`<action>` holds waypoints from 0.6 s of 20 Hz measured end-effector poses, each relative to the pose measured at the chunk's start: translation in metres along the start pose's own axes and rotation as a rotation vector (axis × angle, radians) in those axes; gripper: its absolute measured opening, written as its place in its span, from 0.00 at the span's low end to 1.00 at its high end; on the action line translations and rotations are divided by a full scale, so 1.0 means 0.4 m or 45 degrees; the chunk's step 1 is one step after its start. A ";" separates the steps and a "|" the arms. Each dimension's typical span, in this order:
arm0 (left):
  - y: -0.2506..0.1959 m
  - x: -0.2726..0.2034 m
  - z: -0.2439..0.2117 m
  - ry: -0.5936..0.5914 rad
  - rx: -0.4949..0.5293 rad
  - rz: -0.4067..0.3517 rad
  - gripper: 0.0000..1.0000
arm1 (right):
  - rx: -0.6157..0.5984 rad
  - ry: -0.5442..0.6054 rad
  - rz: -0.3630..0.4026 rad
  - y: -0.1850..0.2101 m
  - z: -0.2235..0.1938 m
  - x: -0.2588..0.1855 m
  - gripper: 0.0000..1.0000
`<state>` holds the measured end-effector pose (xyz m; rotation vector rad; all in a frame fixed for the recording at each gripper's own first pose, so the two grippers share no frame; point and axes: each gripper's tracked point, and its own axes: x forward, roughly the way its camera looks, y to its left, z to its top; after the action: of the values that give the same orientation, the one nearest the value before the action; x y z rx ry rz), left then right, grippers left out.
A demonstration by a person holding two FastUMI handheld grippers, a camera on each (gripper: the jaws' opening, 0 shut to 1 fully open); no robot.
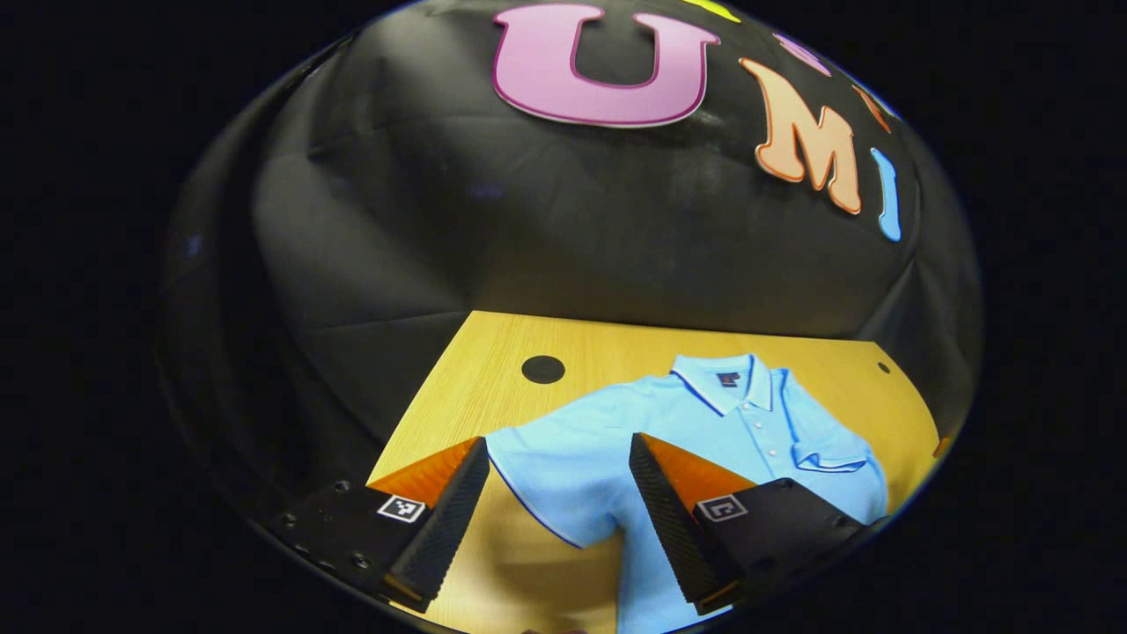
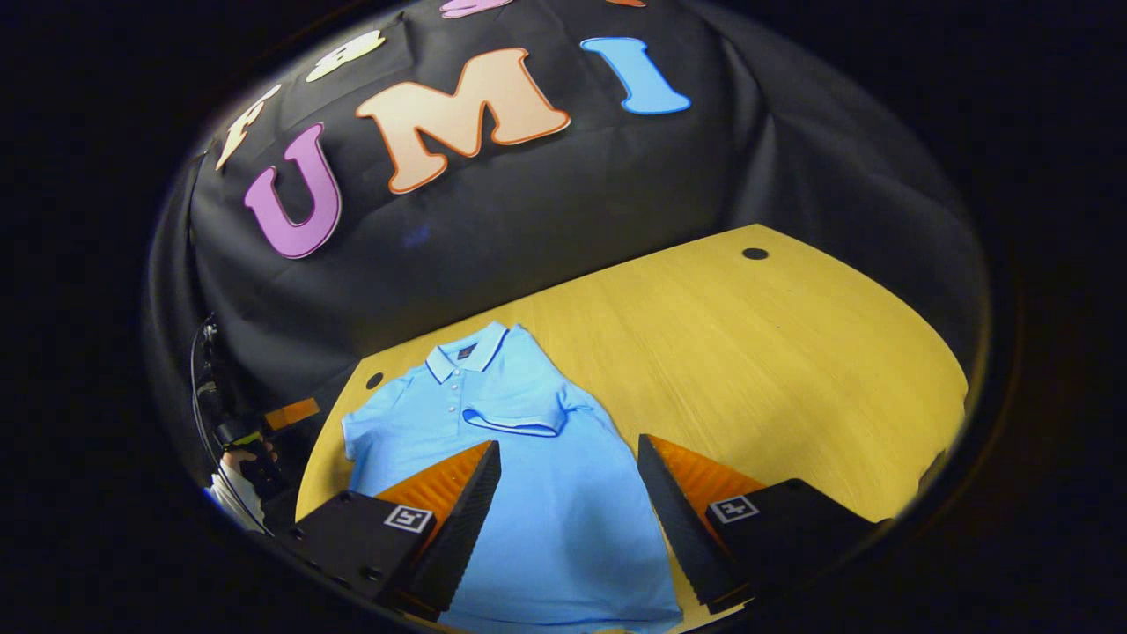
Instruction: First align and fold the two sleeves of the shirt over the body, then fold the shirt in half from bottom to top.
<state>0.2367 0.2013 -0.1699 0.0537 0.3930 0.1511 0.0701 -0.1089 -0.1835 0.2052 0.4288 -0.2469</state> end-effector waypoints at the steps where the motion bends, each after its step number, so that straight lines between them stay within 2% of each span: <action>1: 0.015 0.028 -0.013 0.018 0.023 0.014 0.95 | 0.007 -0.010 -0.031 -0.012 -0.003 -0.018 0.98; 6: 0.043 0.137 -0.071 0.113 0.091 0.028 0.95 | 0.046 0.005 -0.112 -0.030 -0.040 -0.073 0.98; 12: 0.084 0.193 -0.119 0.198 0.058 0.055 0.95 | 0.026 0.053 -0.164 -0.044 -0.074 -0.076 0.98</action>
<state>0.2842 0.2475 -0.2401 0.0962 0.5511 0.1899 0.0271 -0.1126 -0.1991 0.2035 0.4816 -0.3744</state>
